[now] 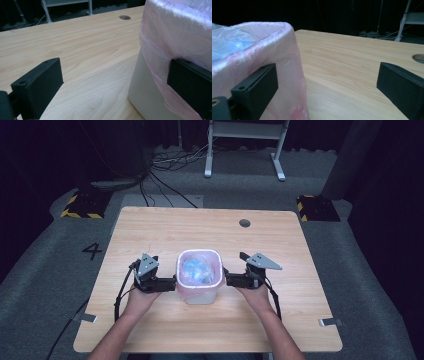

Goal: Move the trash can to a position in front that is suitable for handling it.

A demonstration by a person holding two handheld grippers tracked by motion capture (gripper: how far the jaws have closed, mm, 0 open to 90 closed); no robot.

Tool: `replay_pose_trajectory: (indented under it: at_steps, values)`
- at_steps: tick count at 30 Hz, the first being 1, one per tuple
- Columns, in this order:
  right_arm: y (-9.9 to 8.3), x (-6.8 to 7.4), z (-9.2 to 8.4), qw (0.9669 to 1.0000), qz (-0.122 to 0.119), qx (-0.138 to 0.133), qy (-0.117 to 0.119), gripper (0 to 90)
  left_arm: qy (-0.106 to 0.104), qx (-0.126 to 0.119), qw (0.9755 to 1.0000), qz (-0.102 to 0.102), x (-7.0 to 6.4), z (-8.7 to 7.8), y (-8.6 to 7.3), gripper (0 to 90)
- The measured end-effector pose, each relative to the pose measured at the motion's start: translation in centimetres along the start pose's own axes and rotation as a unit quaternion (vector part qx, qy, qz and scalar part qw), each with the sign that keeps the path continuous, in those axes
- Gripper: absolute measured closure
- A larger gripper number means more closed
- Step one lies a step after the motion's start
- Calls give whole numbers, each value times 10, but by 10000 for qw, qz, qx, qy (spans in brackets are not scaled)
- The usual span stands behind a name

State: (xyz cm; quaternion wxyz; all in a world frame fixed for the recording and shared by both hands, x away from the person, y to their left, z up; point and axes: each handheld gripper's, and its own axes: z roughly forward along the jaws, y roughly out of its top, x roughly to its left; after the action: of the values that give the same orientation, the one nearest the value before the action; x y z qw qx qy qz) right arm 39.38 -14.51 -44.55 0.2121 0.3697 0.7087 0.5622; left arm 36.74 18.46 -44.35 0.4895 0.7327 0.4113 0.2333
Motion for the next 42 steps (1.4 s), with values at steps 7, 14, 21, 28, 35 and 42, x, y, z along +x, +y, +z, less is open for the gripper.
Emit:
replay_pose_trajectory:
  at_steps: [7,14,21,28,35,42]
  values:
    - [-8,-3,-37,9999,-36,-131,-68,34,-185,31,9996,205,-25,3,1,0]
    - [-21,-4,-69,9997,56,-220,-88,33,-339,-28,9991,242,-48,1,-3,0]
    - [-29,-11,-86,9993,236,-213,175,33,-418,91,9984,366,-70,-5,-5,0]
    - [-35,-13,-96,9984,363,-288,318,32,-492,112,9984,266,-76,-5,-8,0]
    - [-36,-12,-99,9987,344,-334,184,14,-547,174,9981,218,-73,-3,-9,0]
    - [-34,-13,-112,9988,229,-432,5,10,-495,183,9985,152,-65,-14,-13,0]
